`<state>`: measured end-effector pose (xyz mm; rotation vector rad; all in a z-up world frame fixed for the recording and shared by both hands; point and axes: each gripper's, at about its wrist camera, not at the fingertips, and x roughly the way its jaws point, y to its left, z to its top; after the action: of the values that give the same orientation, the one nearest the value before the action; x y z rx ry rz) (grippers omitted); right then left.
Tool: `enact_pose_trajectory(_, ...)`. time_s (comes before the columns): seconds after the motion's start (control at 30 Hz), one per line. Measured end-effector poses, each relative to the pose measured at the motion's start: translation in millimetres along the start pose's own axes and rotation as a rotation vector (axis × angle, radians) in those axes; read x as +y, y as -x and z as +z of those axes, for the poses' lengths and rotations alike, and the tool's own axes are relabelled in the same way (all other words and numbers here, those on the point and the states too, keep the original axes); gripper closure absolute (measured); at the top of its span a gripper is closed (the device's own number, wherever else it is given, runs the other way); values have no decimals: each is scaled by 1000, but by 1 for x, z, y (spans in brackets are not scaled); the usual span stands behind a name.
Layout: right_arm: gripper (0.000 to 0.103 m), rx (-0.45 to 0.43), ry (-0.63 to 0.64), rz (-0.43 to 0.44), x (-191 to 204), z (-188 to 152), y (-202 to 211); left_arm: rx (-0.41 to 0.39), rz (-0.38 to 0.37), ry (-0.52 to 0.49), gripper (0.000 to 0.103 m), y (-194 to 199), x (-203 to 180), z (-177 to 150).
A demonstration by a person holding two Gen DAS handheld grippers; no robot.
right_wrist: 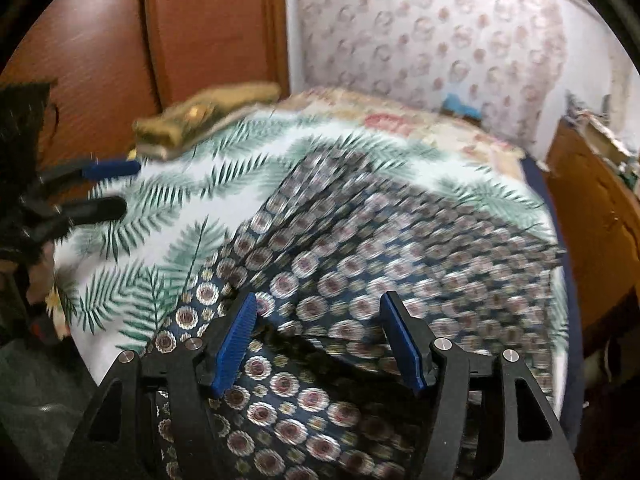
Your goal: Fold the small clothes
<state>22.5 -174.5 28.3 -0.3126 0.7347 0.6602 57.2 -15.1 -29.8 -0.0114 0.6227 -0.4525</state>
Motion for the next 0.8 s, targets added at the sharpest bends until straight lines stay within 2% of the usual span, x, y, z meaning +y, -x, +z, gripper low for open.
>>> enact_pose_trajectory(0.13, 37, 69, 55, 31, 12, 4, -25, 5, -2, 1, 28, -1, -1, 0)
enact_pose_trajectory(0.27, 37, 105, 91, 22, 11, 9, -48, 7, -5, -1, 28, -2, -4, 0)
enact_pose_trajectory(0.33, 45, 99, 99, 19, 8, 10, -52, 9, -7, -2, 28, -4, -4, -1)
enact_pose_trajectory(0.37, 59, 89, 98, 27, 7, 11, -54, 11, -8, -4, 28, -4, -5, -1)
enact_pose_trajectory(0.4, 83, 84, 94, 13, 3, 12, -53, 13, -9, -5, 28, -5, -5, -1)
enact_pose_trajectory(0.43, 90, 83, 87, -4, 0, 13, -53, 14, -10, -6, 28, -5, -6, -2)
enact_pose_trajectory(0.47, 93, 77, 68, -2, -6, 13, -51, 16, -11, -8, 28, -5, -6, -2)
enact_pose_trajectory(0.5, 95, 61, 53, 0, -12, 15, -47, 16, -13, -9, 28, -6, -7, -2)
enact_pose_trajectory(0.67, 95, -31, -17, -104, -48, 33, -24, 20, -18, -10, 28, -7, -7, -3)
enact_pose_trajectory(0.8, 95, -58, -89, -188, -88, 48, -16, 25, -24, -12, 28, -9, -9, -4)
